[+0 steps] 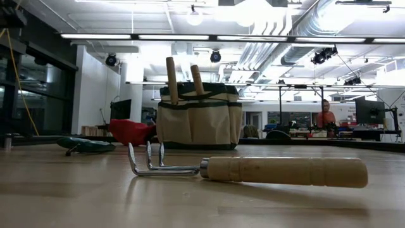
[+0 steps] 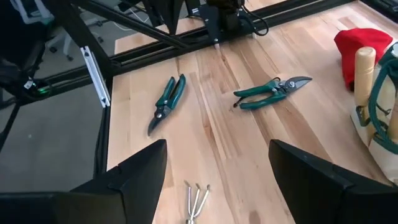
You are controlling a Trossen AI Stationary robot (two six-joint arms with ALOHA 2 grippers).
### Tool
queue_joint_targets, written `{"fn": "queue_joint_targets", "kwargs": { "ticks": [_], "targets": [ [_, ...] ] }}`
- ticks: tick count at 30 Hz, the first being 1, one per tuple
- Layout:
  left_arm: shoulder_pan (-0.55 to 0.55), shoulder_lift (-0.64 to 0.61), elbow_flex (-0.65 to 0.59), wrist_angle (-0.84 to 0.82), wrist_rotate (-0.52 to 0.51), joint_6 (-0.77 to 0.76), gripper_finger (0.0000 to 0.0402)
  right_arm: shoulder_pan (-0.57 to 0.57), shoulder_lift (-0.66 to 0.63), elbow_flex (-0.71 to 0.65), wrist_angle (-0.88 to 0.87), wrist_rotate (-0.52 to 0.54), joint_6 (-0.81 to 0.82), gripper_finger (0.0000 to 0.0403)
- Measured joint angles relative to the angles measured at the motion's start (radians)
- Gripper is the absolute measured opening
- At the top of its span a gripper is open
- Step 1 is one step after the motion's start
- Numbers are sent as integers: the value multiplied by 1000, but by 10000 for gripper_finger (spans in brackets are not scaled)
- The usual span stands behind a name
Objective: Pick & Place Garden tools in Gardening bag
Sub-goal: Put the bottom green shear scissor into the gardening bag
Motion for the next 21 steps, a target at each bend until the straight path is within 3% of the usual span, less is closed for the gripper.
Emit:
{"fn": "queue_joint_targets", "kwargs": {
  "ticks": [4,13,21],
  "targets": [
    [-50,69,0,0,-1,-2,34,0,0,0,-1,0,-41,274],
    [-121,251,-1,-8,-5,62,167,0,0,0,-10,-1,-53,274],
    [-172,345,-9,26,-76,87,169,0,0,0,-52,-36,-44,274]
  ]
}}
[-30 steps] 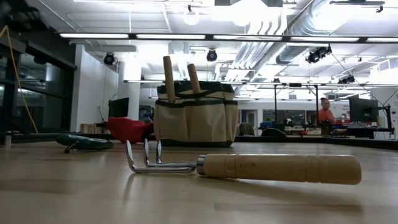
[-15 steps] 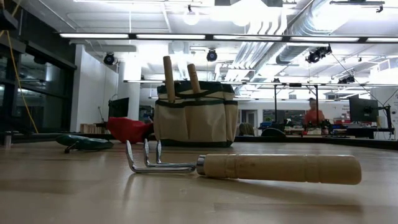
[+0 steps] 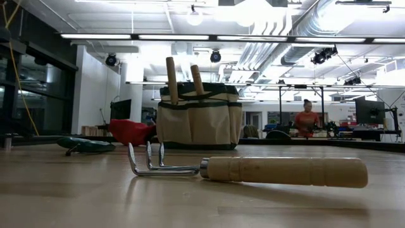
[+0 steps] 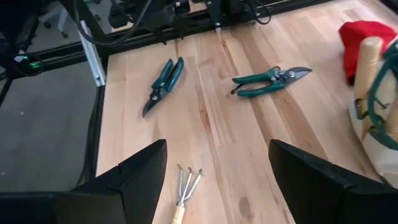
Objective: Pick & Place Garden tools in Gardening bag
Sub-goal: Put the bottom green shear scissor into the gardening bag
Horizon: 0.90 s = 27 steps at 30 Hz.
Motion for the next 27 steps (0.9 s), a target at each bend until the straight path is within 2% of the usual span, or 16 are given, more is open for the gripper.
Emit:
{"fn": "queue_joint_targets", "kwargs": {
  "ticks": [9,14,22,27],
  "targets": [
    [-54,-121,-212,307,-33,-277,148,0,0,0,0,-25,3,274],
    [-97,-199,-300,342,-48,-432,145,0,0,0,-1,-46,3,274],
    [-162,-248,-366,352,-115,-499,145,0,0,0,-1,-46,3,274],
    [-166,-248,-441,488,-133,-506,145,0,0,0,-1,-46,20,274]
  ]
}}
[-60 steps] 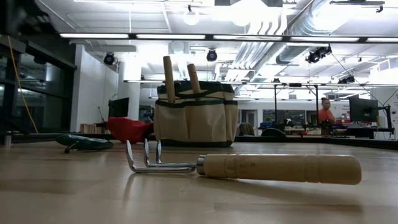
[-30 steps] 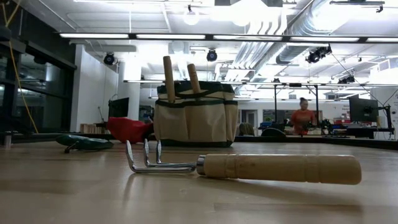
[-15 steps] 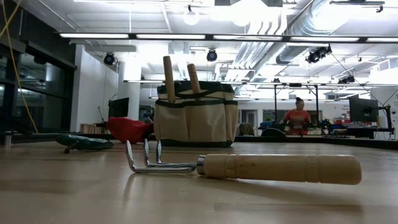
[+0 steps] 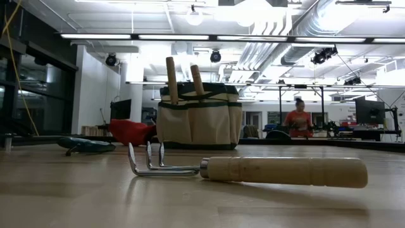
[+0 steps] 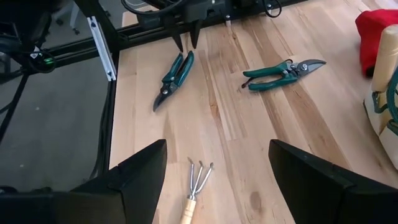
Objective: Pick & Place Garden tools in Gardening bag
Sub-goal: Put the bottom green shear scissor into the gardening bag
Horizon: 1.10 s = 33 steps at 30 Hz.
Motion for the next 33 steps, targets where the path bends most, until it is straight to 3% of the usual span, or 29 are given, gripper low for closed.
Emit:
{"fn": "queue_joint_targets", "kwargs": {
  "ticks": [5,18,33],
  "targets": [
    [0,0,-53,94,-12,0,145,0,0,0,0,0,5,274],
    [0,0,-64,96,-52,19,140,-9,0,0,0,8,10,274],
    [0,0,-63,98,-23,39,41,-52,0,0,-1,-19,8,274]
  ]
}}
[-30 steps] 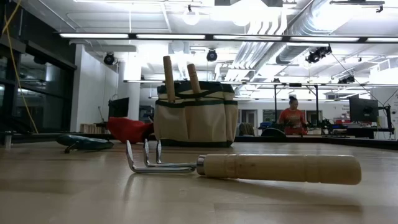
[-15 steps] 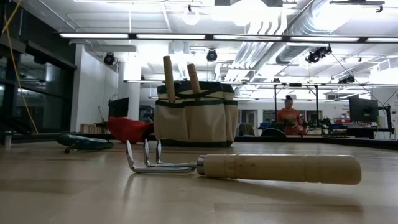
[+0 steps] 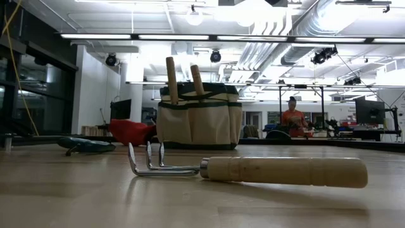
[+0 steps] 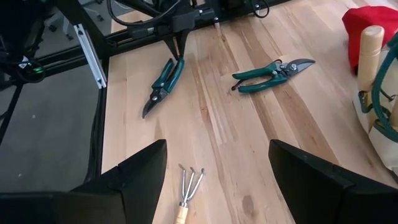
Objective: Pick & Place Garden tools in Gardening bag
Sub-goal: Put the bottom green shear scissor into the gardening bag
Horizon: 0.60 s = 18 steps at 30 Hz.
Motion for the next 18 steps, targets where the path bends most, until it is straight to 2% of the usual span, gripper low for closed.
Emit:
{"fn": "queue_joint_targets", "kwargs": {
  "ticks": [4,12,18],
  "targets": [
    [0,0,0,8,-1,4,9,-1,0,0,0,0,-2,274],
    [0,-6,1,35,6,4,3,-1,0,0,0,0,-2,274],
    [0,-50,46,7,6,4,1,-1,0,0,0,0,-2,274]
  ]
}}
